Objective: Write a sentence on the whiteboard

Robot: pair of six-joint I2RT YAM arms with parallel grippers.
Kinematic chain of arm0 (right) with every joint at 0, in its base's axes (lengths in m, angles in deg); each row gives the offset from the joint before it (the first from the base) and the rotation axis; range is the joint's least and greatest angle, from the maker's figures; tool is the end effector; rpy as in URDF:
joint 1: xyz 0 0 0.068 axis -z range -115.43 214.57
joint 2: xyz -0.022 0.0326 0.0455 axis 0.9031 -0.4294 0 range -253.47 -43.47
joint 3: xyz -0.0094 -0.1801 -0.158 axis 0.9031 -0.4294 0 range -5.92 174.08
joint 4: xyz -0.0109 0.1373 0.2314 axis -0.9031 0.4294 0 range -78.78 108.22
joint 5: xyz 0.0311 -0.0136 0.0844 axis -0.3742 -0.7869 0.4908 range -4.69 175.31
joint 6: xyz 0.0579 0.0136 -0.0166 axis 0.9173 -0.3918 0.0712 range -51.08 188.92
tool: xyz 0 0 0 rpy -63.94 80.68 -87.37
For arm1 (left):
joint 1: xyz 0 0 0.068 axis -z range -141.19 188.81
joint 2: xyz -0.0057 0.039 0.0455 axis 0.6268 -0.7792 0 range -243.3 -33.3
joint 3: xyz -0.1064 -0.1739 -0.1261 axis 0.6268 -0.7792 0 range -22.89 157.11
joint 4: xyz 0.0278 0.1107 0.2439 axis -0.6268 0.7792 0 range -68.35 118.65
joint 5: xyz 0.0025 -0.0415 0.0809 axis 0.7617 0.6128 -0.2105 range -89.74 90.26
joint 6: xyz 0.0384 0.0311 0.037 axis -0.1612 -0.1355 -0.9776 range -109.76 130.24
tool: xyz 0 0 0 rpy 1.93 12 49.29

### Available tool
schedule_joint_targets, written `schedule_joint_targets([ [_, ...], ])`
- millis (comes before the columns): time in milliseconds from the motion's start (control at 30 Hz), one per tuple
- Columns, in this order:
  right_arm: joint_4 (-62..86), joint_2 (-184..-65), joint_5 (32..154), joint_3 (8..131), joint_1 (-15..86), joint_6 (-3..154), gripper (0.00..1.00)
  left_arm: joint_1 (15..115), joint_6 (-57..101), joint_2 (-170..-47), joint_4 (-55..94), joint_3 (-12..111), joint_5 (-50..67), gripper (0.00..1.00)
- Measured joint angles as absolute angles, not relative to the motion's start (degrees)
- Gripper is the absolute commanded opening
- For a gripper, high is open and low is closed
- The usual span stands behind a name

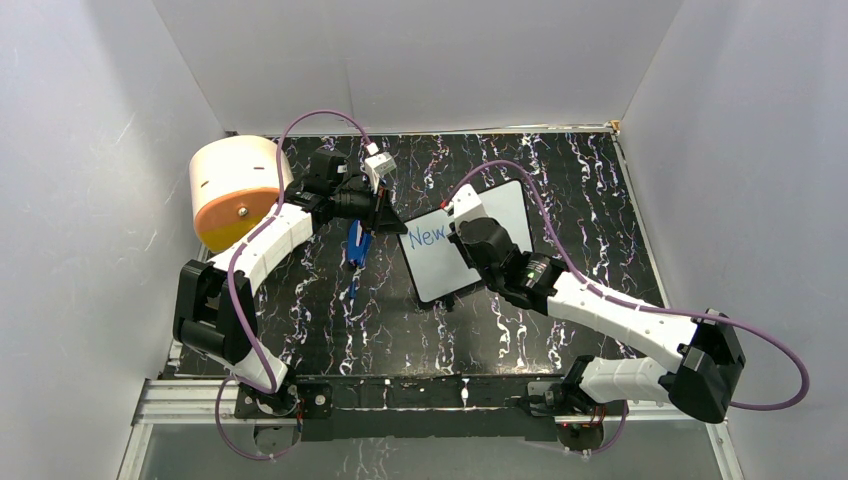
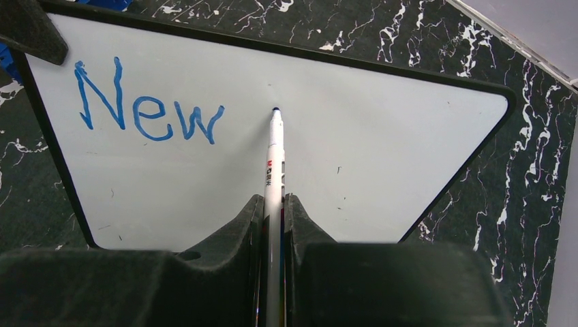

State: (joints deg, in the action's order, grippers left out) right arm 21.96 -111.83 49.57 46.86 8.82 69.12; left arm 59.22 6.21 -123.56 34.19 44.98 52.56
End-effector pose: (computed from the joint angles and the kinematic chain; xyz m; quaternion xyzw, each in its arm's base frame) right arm 0.1890 0.2290 0.2672 -0.2335 0.7908 0.0053 0.5657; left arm 0.3266 -0.1608 0.2435 0.3676 0.7348 -0.4458 0.3552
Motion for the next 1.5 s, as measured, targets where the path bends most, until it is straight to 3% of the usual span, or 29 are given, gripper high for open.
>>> schedule_joint_targets([
  [1500,24.1,-111.4,51.1,46.9,9.5,69.4,0.0,59.2,6.2,-123.6,34.2,45.0,52.6,0.0],
])
